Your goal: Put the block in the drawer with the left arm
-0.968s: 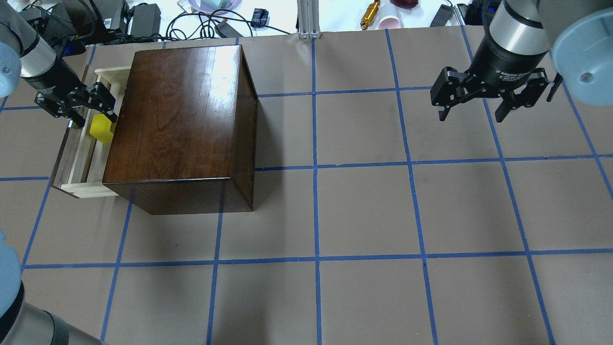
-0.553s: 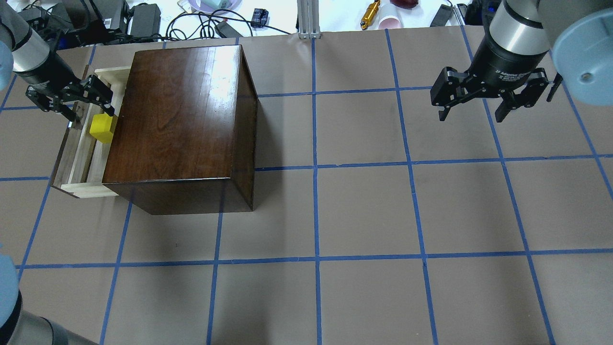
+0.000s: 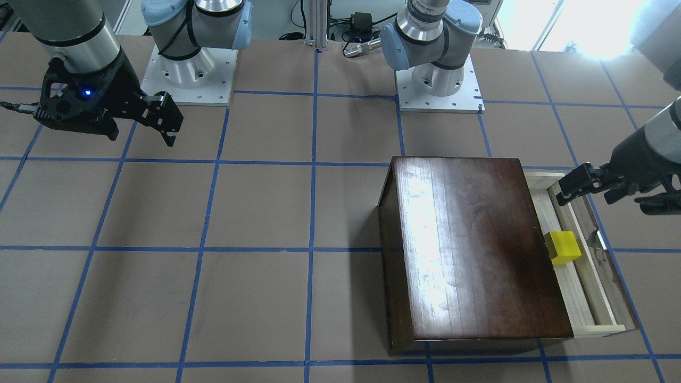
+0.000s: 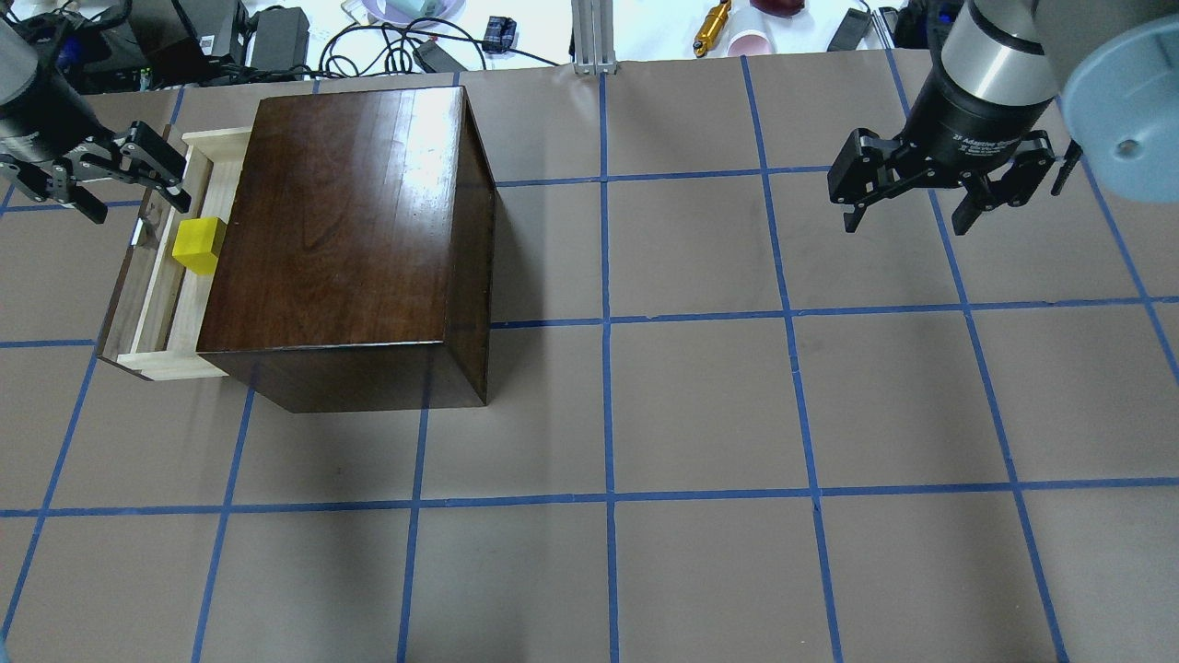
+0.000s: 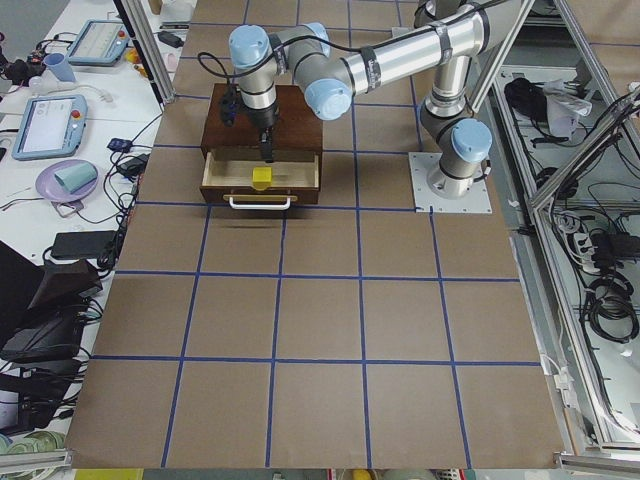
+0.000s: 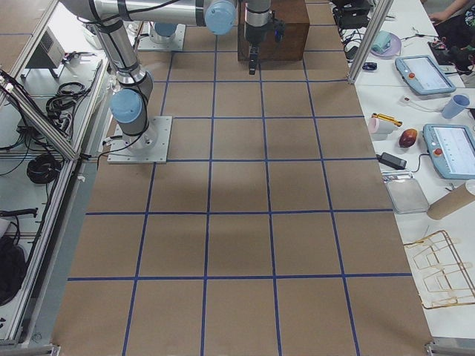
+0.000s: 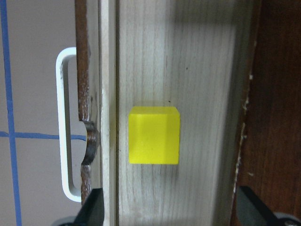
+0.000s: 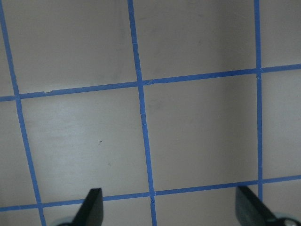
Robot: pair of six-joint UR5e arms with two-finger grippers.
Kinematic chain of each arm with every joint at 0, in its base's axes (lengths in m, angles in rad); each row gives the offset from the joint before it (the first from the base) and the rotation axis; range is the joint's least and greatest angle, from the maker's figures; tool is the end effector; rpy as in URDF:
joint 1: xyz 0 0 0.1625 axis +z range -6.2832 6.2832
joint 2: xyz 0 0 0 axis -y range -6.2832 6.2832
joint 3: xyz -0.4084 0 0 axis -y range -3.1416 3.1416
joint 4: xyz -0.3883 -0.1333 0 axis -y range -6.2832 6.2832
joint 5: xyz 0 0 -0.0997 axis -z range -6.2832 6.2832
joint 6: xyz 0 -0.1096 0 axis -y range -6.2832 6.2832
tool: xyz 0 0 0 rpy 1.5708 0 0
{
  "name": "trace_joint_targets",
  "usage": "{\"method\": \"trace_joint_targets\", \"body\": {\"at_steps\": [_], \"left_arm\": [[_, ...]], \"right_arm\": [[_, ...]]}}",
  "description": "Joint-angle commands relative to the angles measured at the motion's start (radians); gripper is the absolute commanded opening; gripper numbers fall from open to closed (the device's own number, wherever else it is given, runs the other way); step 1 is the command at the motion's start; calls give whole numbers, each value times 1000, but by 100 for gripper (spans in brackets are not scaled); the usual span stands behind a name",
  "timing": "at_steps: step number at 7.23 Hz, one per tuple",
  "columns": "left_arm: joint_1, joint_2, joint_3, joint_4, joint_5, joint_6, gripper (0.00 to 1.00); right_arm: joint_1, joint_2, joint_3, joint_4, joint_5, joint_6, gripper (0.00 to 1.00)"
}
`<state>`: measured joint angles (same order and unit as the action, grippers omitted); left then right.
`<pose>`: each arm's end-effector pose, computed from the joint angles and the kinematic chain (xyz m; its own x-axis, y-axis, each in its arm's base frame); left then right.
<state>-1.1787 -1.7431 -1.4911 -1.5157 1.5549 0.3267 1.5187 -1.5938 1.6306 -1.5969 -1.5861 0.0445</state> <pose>0.0862 -0.5619 0.4157 -0.9974 -0.0660 0.0271 -0.0652 0.9974 0.0304 0.1066 -0.4834 0.4459 -0.9952 0.0963 0.0158 0.0964 0.9953 0.0100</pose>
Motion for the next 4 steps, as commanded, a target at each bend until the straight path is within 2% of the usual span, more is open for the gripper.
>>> {"method": "trace_joint_targets", "body": {"at_steps": [1,4], "left_arm": [[-77,72,0,-49,14,-146,100],[-188,129,3,-75,16,-201,100]], "right_arm": [[0,0,0,0,0,0,100],[0,0,0,0,0,0,100]]}}
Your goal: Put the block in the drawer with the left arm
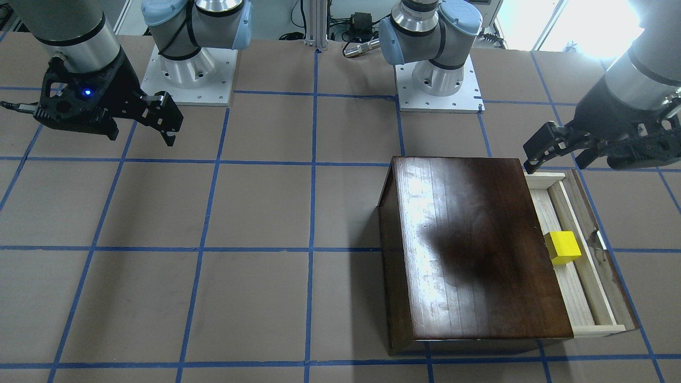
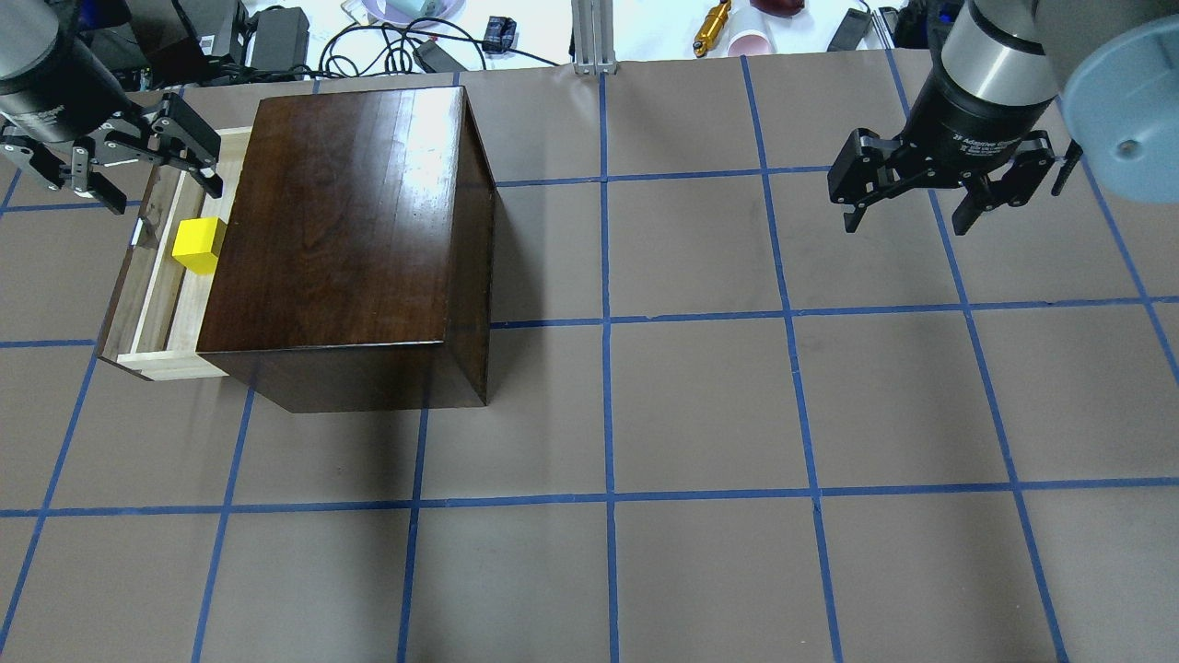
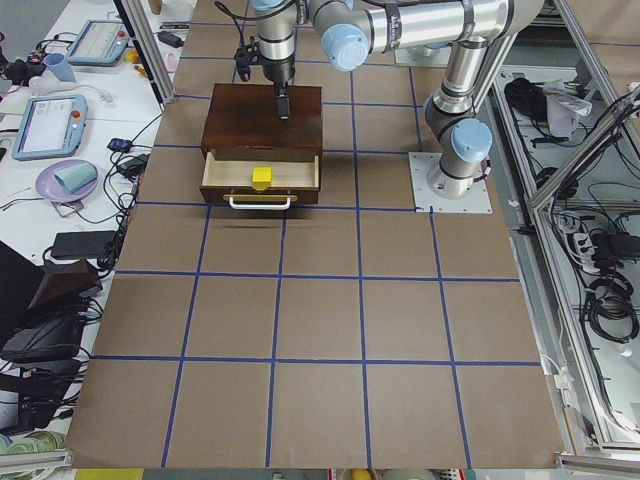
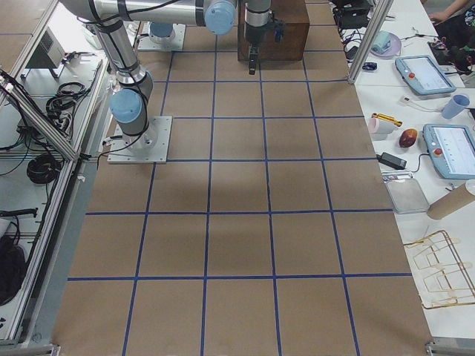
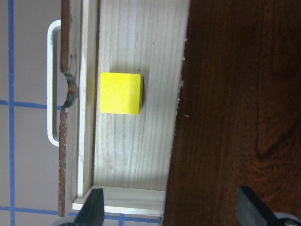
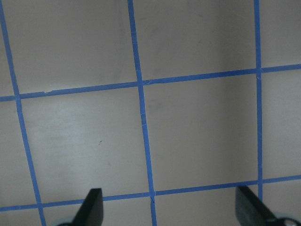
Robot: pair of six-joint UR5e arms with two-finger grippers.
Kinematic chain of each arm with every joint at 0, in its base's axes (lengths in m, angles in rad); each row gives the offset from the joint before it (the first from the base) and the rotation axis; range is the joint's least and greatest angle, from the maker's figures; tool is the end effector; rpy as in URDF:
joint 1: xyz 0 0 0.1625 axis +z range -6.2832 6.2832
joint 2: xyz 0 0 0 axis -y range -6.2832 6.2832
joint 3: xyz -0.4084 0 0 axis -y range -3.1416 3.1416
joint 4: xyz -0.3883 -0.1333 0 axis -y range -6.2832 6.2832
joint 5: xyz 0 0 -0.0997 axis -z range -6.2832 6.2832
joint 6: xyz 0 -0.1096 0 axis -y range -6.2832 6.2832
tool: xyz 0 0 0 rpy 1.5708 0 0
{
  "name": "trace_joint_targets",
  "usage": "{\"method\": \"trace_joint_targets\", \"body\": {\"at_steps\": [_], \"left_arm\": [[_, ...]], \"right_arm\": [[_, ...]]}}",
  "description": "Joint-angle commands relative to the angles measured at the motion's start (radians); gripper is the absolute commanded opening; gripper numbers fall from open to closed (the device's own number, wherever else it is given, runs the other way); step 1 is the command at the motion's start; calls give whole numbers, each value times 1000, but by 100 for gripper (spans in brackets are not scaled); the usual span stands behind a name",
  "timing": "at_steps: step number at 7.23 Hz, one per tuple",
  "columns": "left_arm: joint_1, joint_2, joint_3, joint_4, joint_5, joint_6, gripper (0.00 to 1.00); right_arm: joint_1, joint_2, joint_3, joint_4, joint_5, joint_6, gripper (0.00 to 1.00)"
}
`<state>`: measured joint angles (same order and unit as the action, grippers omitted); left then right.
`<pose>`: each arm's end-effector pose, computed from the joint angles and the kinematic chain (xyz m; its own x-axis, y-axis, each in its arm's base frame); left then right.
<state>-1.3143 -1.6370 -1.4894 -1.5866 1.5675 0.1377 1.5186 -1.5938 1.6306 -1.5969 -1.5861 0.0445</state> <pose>0.0013 -0.5320 0.4662 -0.9929 -0.1185 0.0033 -0.1185 0.9930 0.0001 0.1065 -0.4834 0.4459 -0.9952 0.0964 0.0158 0.0965 0.9953 0.0100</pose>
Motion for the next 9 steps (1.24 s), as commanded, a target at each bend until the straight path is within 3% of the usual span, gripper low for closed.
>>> {"method": "trace_joint_targets", "body": {"at_steps": [1,5,9], "left_arm": [[-104,35,6,-6,5,-13,100],[-227,9,37,-52,0,-110,100],[-233,5,38,-41,0,-98,100]], "right_arm": [[0,0,0,0,0,0,100],[0,0,0,0,0,0,100],[0,0,0,0,0,0,100]]}}
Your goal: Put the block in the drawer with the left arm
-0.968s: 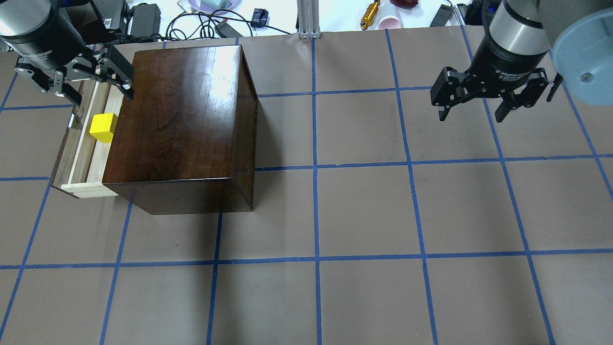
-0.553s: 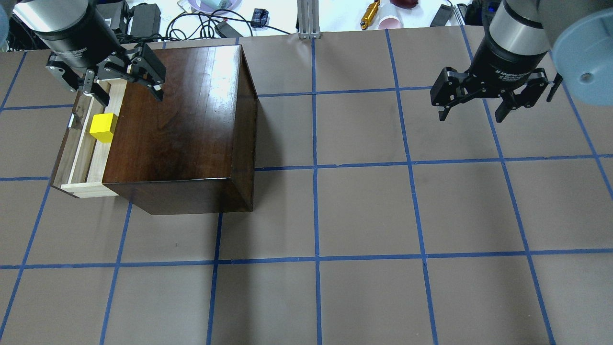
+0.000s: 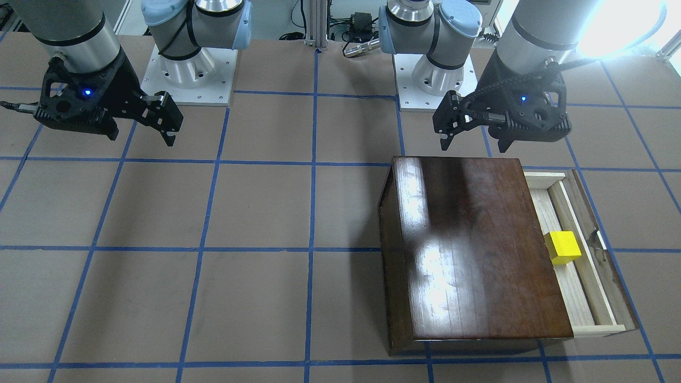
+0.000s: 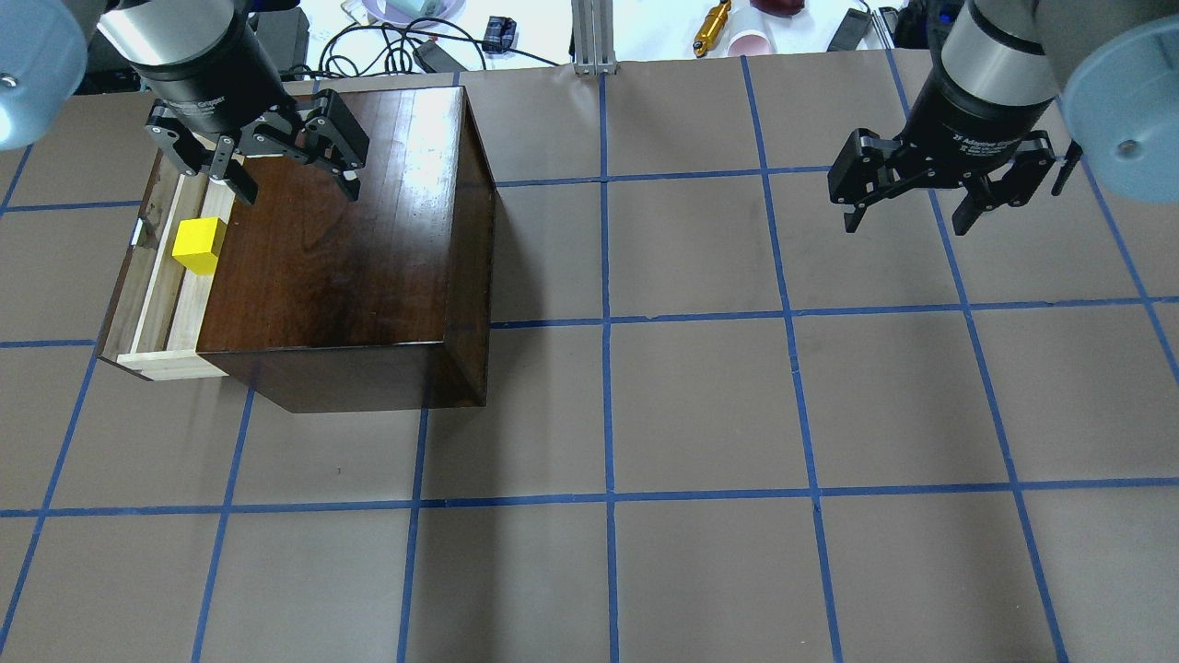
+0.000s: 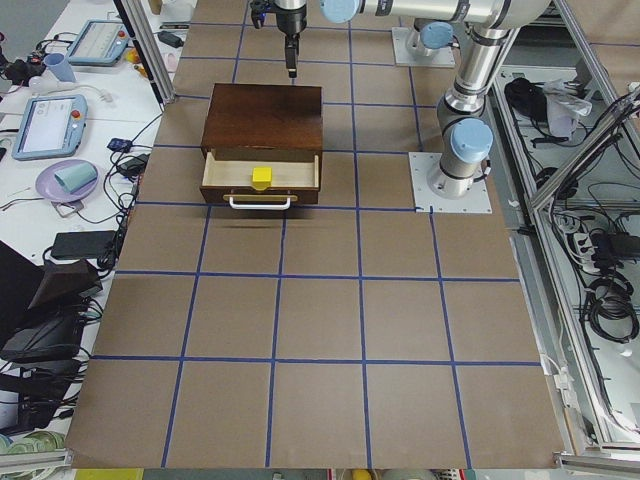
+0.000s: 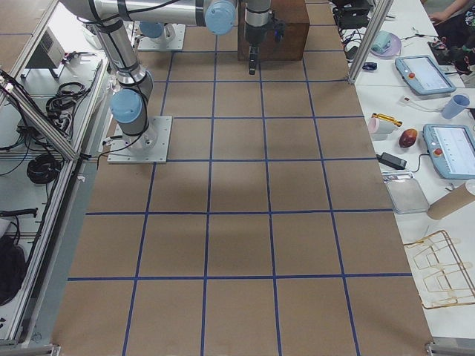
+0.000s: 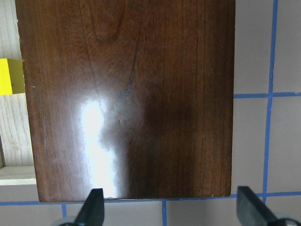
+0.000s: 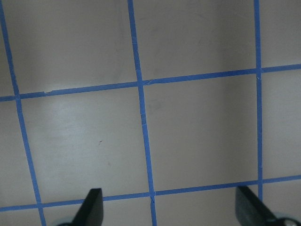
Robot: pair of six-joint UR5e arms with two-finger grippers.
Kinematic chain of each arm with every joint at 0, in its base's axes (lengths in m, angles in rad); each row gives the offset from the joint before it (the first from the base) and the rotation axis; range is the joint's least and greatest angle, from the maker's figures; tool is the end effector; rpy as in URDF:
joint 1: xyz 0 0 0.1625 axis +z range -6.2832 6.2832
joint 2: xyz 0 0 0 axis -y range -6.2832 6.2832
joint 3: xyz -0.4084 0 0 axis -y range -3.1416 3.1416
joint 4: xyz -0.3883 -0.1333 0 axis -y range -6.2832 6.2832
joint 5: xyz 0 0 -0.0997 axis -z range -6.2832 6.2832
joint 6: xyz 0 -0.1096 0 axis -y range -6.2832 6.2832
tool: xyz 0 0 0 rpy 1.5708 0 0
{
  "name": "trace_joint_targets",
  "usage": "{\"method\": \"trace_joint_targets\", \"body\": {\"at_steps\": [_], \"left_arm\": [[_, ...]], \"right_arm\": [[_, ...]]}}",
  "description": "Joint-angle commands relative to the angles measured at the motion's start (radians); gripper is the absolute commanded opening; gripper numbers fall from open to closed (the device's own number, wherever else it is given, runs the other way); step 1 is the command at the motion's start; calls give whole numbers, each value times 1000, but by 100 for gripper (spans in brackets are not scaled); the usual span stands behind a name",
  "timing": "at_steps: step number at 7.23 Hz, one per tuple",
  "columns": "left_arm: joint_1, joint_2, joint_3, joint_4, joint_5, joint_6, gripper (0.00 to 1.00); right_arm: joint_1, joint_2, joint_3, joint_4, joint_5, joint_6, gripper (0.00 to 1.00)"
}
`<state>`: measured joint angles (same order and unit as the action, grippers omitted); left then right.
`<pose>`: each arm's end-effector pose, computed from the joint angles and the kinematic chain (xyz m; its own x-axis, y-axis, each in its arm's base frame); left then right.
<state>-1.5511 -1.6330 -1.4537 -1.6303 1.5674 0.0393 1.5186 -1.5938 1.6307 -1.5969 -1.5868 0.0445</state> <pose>-0.1236 -0.5148 0.4814 -0.9998 0.0196 0.0036 0.0196 0.9998 0.0045 0.1065 -0.4834 0.4458 -0.9952 0.0964 0.0165 0.0965 0.9953 0.0101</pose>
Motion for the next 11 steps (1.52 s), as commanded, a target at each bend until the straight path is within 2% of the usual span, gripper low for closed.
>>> {"method": "trace_joint_targets", "body": {"at_steps": [1,11], "left_arm": [[5,1,3,4,-1,1,100],[8,19,4,4,0,-1,100]], "right_arm": [[0,0,1,0,1,0,100],[0,0,0,0,1,0,100]]}}
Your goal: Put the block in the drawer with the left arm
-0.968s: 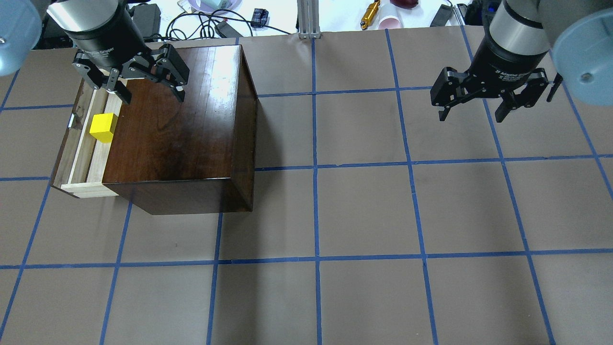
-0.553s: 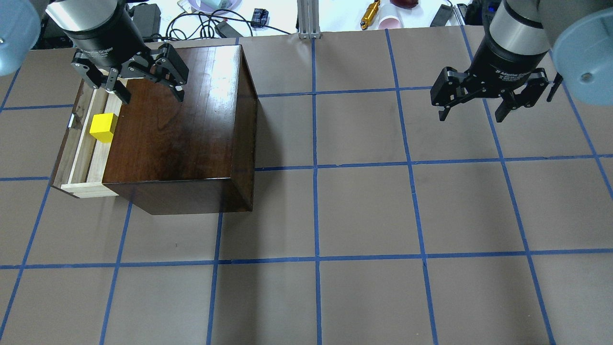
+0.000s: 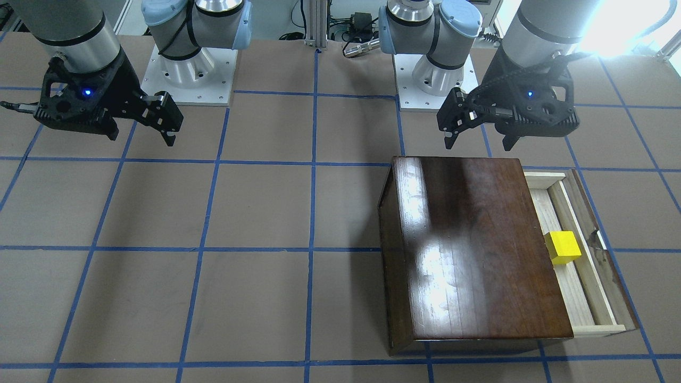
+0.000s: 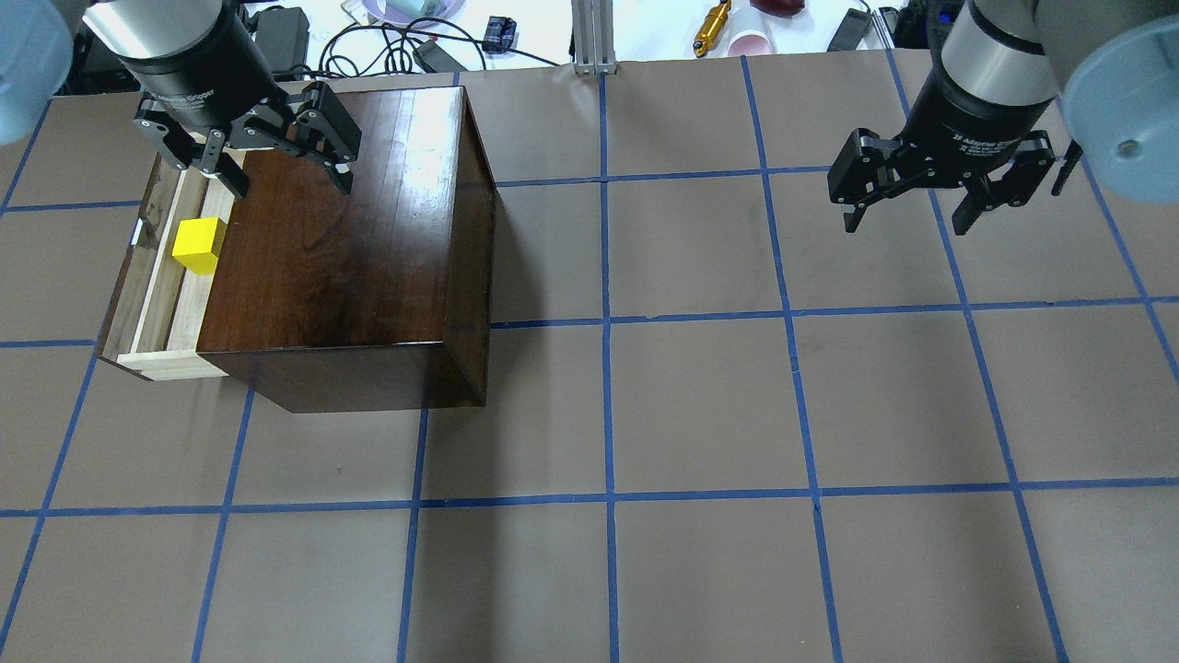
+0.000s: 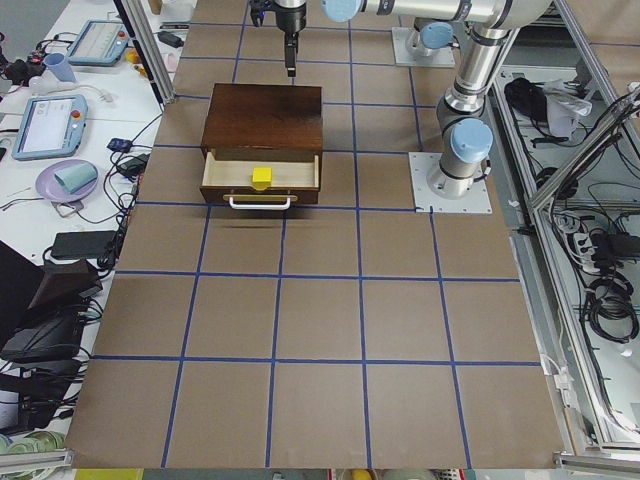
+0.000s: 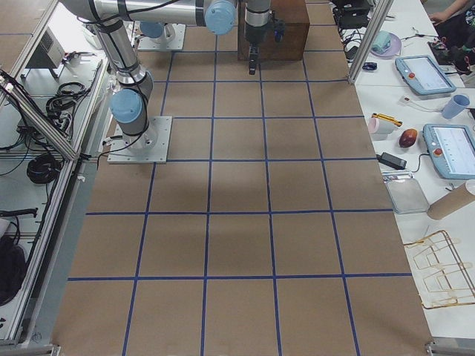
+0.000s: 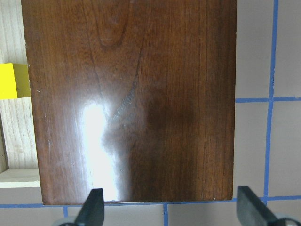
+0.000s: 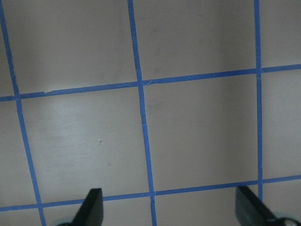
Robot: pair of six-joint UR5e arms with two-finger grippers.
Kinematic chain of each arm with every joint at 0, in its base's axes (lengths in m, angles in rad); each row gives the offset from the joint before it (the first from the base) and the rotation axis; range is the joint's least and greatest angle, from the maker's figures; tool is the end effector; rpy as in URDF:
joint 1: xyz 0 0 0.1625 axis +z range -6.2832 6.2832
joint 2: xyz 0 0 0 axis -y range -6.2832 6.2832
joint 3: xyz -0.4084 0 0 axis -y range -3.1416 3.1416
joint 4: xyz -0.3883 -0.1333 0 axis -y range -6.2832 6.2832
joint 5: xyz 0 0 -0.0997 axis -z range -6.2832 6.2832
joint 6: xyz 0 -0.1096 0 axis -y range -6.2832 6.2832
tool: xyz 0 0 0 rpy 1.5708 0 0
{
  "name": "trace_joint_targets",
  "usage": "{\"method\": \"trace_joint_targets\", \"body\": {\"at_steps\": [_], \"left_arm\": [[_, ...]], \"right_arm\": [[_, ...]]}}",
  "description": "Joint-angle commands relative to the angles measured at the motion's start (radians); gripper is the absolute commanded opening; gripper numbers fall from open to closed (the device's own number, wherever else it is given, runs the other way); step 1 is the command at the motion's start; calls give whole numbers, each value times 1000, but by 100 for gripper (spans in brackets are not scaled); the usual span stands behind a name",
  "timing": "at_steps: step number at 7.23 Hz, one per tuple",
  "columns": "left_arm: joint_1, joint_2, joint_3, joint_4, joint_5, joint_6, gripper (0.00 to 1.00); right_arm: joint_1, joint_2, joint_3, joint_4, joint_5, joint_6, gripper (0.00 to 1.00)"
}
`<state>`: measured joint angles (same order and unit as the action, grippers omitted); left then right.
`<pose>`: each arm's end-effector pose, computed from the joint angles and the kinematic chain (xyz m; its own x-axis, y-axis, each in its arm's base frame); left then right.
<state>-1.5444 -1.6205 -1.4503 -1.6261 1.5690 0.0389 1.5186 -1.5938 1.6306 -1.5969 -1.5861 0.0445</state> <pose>-0.1200 -0.5123 0.4898 -0.9999 0.0125 0.0012 0.0125 0.9998 -0.0156 0.1065 -0.4834 0.4459 -0.9952 0.0964 0.0158 0.0965 0.9953 0.0100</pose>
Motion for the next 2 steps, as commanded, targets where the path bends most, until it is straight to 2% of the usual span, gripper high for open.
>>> {"method": "trace_joint_targets", "body": {"at_steps": [1,2], "left_arm": [[0,10,1,-1,0,-1,100],[0,10,1,-1,0,-1,100]], "right_arm": [[0,0,0,0,0,0,100],[0,0,0,0,0,0,100]]}}
